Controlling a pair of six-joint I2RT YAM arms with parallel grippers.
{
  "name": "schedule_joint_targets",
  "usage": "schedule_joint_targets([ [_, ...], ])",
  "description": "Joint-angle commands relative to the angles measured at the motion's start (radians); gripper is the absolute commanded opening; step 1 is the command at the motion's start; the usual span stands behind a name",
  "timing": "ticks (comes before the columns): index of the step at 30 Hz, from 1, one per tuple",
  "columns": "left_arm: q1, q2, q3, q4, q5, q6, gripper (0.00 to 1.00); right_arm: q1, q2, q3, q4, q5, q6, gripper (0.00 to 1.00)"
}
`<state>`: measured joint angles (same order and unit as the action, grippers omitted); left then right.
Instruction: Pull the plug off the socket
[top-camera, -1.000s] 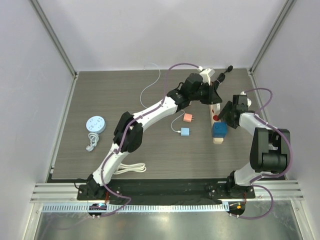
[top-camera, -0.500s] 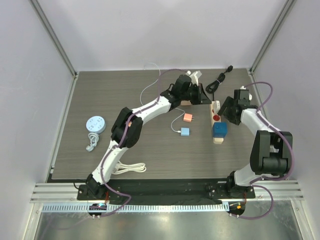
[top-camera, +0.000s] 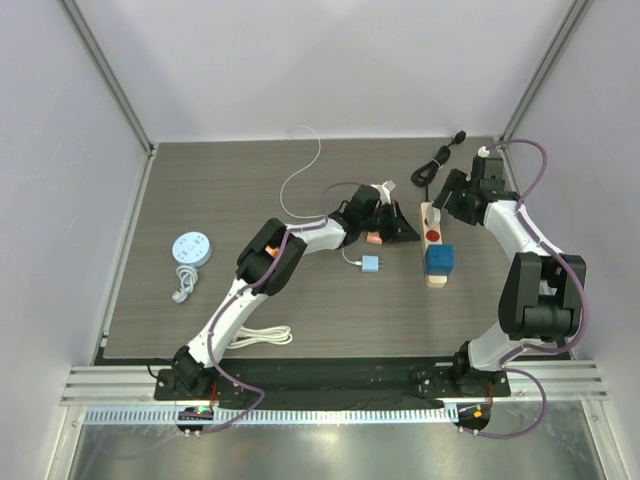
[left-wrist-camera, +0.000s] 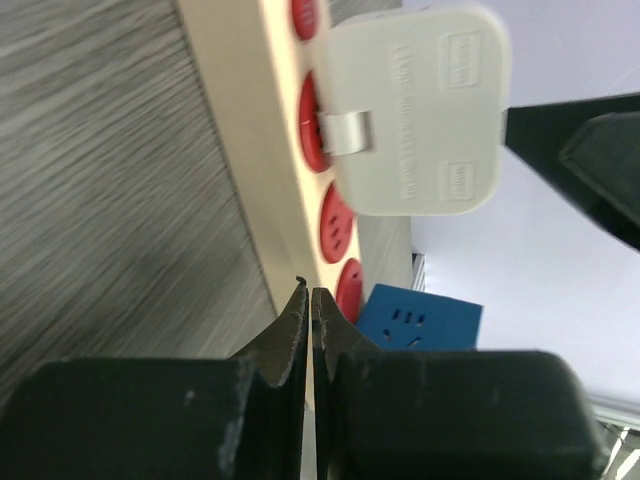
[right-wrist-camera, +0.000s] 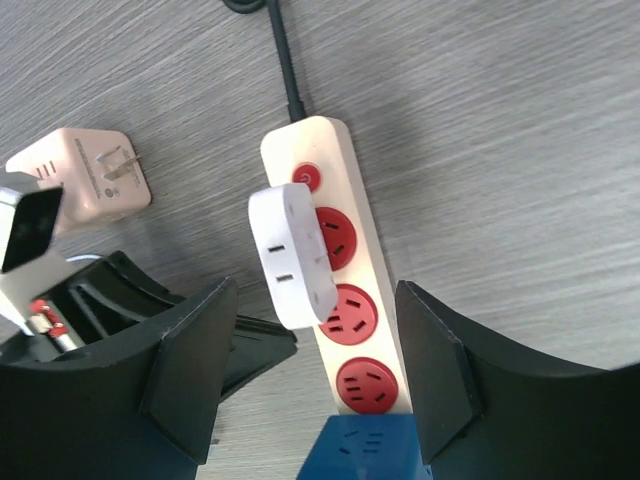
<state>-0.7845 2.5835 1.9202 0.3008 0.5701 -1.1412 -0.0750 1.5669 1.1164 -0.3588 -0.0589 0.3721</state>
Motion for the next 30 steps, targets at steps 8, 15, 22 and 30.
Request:
schedule_joint_targets([
  [8,-0.047,-0.023,0.045,0.031,-0.026,0.0,0.02,0.027,0.071,0.033,0.066,-0.082,0.002,0.67],
  [15,-0.067,-0.076,-0.006,0.017,-0.093,0.06,0.04,0.043,0.096,0.048,0.069,-0.042,-0.01,0.64],
  [22,-0.068,-0.01,0.054,0.001,-0.081,-0.002,0.02,0.049,0.114,0.053,0.067,0.011,-0.015,0.6],
  [30,-0.076,-0.01,0.097,-0.153,-0.147,0.057,0.02,0.075,0.16,0.079,0.069,0.054,-0.027,0.54],
])
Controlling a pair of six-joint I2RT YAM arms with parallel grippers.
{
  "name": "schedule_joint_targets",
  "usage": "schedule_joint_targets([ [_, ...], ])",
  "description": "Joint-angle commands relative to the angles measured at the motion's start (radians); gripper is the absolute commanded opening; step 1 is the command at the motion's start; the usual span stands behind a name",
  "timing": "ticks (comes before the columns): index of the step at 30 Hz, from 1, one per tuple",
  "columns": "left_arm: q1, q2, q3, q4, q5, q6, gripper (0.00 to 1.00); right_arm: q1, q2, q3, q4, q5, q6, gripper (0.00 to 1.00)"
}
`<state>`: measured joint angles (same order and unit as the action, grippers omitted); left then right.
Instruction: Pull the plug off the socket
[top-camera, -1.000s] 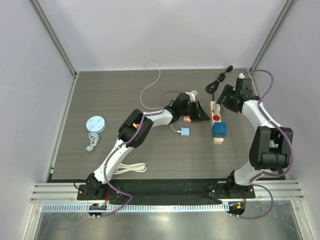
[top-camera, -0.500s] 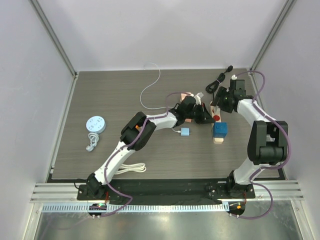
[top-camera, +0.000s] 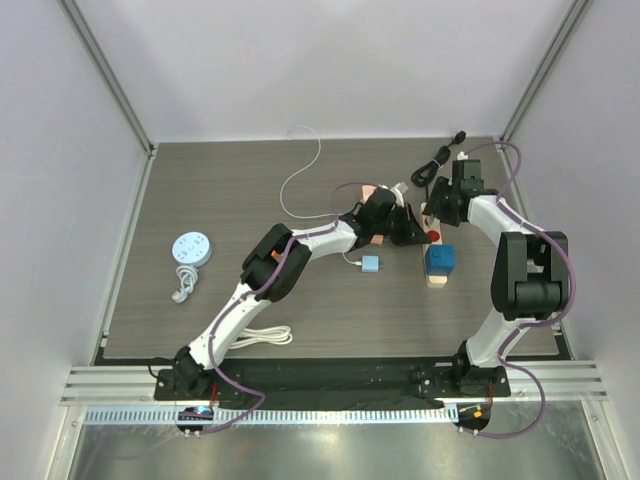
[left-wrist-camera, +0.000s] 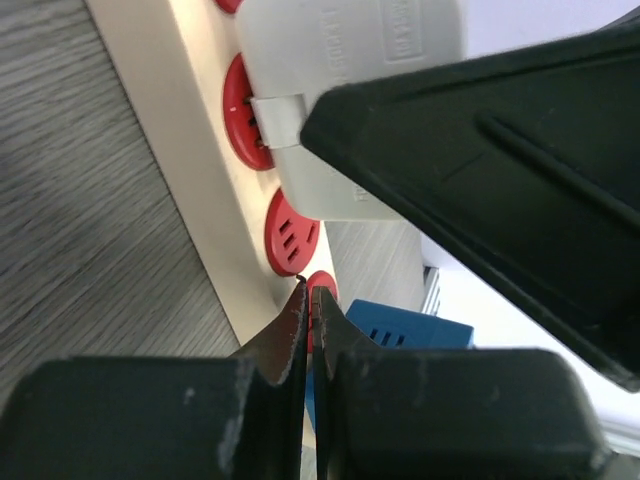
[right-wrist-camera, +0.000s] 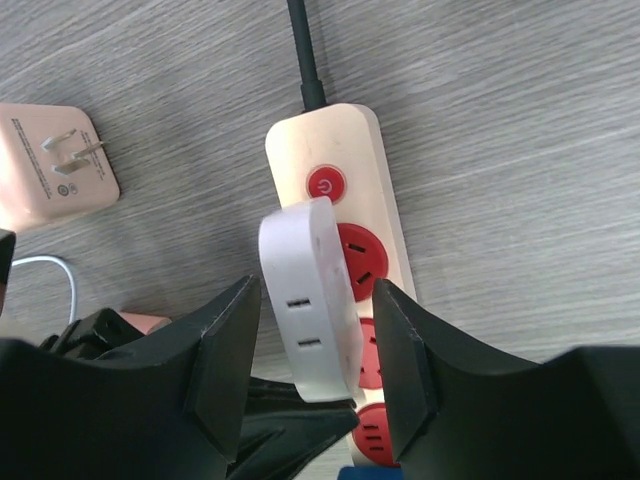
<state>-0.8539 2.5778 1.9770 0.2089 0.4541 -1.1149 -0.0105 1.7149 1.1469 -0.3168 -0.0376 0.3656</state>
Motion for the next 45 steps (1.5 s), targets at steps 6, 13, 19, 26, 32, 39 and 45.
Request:
schedule_joint_targets([
  [6,-0.016,0.008,0.046,-0.157,-0.071,0.047,0.04,0.053,0.022,0.054,0.019,0.12,0.01,0.48],
  [13,-0.03,0.038,0.059,-0.203,-0.091,0.056,0.03,0.058,0.022,0.076,-0.011,0.165,0.022,0.15],
  [19,-0.034,0.038,0.033,-0.206,-0.117,0.047,0.0,0.098,-0.041,0.102,-0.018,0.202,0.012,0.01],
  [26,-0.034,0.027,0.022,-0.252,-0.157,0.055,0.0,0.104,-0.196,0.041,0.012,0.24,0.064,0.01],
  [32,-0.036,0.035,0.029,-0.259,-0.166,0.056,0.0,0.106,-0.258,0.033,0.007,0.288,0.073,0.01],
  [39,-0.034,0.053,0.068,-0.258,-0.131,0.063,0.0,0.104,-0.215,0.037,-0.001,0.268,0.078,0.01],
  [45,-0.034,0.074,0.129,-0.107,0.015,0.061,0.13,0.106,-0.195,0.002,0.022,0.235,0.088,0.01],
])
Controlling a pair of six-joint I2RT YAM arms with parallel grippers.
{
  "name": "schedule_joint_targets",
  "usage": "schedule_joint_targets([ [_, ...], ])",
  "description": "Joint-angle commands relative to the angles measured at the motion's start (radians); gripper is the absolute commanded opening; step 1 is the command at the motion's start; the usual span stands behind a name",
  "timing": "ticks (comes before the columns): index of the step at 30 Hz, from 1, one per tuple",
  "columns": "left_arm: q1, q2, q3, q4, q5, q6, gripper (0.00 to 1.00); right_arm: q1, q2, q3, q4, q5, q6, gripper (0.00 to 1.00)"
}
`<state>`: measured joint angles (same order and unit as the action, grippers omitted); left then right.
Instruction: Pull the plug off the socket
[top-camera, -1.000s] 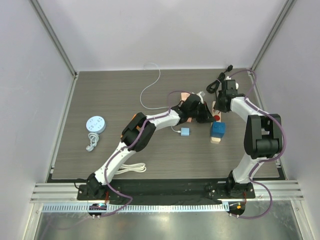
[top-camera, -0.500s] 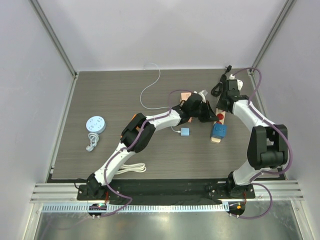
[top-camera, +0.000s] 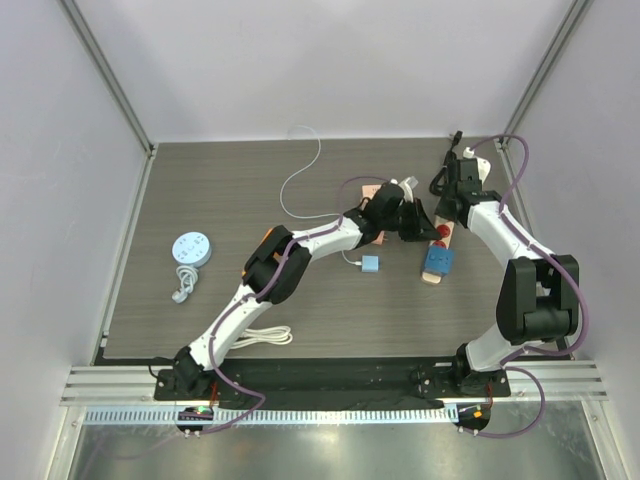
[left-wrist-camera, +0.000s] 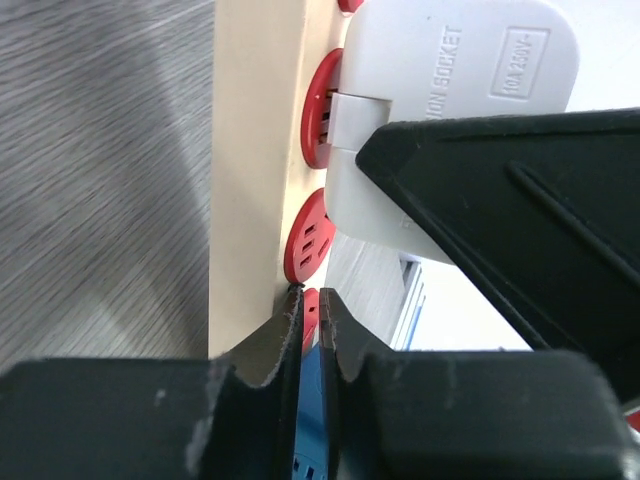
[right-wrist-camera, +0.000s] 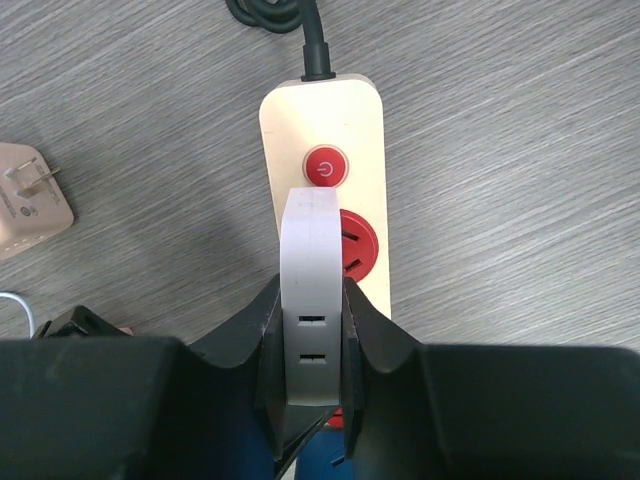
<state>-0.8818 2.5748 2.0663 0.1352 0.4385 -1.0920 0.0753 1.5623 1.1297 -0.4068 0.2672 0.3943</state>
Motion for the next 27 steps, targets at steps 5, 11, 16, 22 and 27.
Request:
schedule_joint_targets([
  [5,0.001,0.123,0.064,0.038,0.074,-0.015,0.12,0.018,-0.05,-0.005,0.126,-0.068,0.063,0.01],
  [11,0.001,0.166,0.113,0.012,0.083,-0.002,0.15,0.02,-0.019,-0.004,0.12,-0.148,0.071,0.01],
  [16,0.003,0.194,0.155,0.006,0.095,0.011,0.19,0.018,-0.002,-0.008,0.115,-0.195,0.084,0.01],
  [22,-0.014,0.189,0.189,-0.1,0.011,0.075,0.15,0.02,-0.024,-0.061,0.122,-0.253,0.13,0.01],
  [27,-0.014,0.217,0.215,-0.19,-0.032,0.058,0.09,0.018,-0.045,-0.041,0.102,-0.312,0.147,0.01],
])
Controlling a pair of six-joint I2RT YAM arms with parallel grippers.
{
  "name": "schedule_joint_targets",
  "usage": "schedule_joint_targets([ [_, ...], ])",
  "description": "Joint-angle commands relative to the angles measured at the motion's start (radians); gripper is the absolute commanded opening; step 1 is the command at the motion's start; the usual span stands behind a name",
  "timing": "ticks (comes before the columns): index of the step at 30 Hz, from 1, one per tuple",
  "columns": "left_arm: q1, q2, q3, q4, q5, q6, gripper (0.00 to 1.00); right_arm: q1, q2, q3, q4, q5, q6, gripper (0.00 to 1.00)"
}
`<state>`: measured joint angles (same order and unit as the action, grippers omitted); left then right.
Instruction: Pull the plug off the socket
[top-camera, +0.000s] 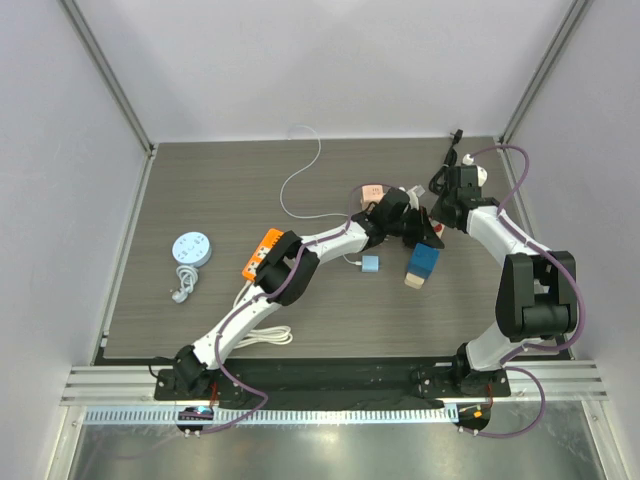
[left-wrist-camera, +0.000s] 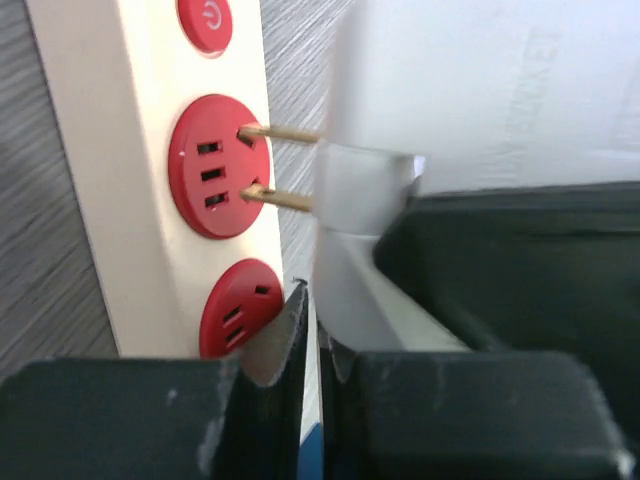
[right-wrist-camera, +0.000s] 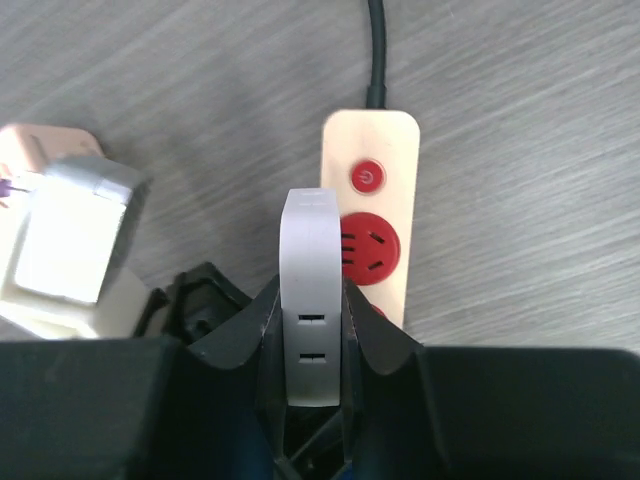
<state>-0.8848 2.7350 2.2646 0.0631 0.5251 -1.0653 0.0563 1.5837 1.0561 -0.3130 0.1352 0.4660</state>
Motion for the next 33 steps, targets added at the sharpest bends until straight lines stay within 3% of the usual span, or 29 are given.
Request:
schedule_joint_targets([
  [1,-0.013,0.054,0.01,-0.131,-0.126,0.028,0.08,0.039,-0.073,0.05,-0.004,-0.18,0.071,0.01],
  [6,-0.013,0.04,-0.051,-0.132,-0.181,0.027,0.07,0.039,-0.082,0.091,-0.052,-0.074,0.022,0.01],
  [12,-0.006,0.04,0.009,-0.138,-0.143,0.065,0.11,0.037,-0.132,0.111,-0.101,0.009,-0.013,0.01],
  [16,0.024,-0.03,0.024,-0.135,-0.093,0.083,0.32,0.037,-0.198,0.084,-0.145,0.041,-0.015,0.01],
  [21,0.075,-0.171,-0.003,-0.137,-0.036,0.165,0.44,0.039,-0.272,0.073,-0.186,0.041,-0.013,0.01],
  [28,0.142,-0.429,-0.261,-0.12,-0.045,0.318,0.52,0.039,-0.344,0.059,-0.222,0.011,-0.027,0.01],
  [33,0.226,-0.624,-0.521,-0.071,-0.057,0.401,0.53,0.075,-0.386,-0.048,-0.103,-0.282,0.052,0.01],
])
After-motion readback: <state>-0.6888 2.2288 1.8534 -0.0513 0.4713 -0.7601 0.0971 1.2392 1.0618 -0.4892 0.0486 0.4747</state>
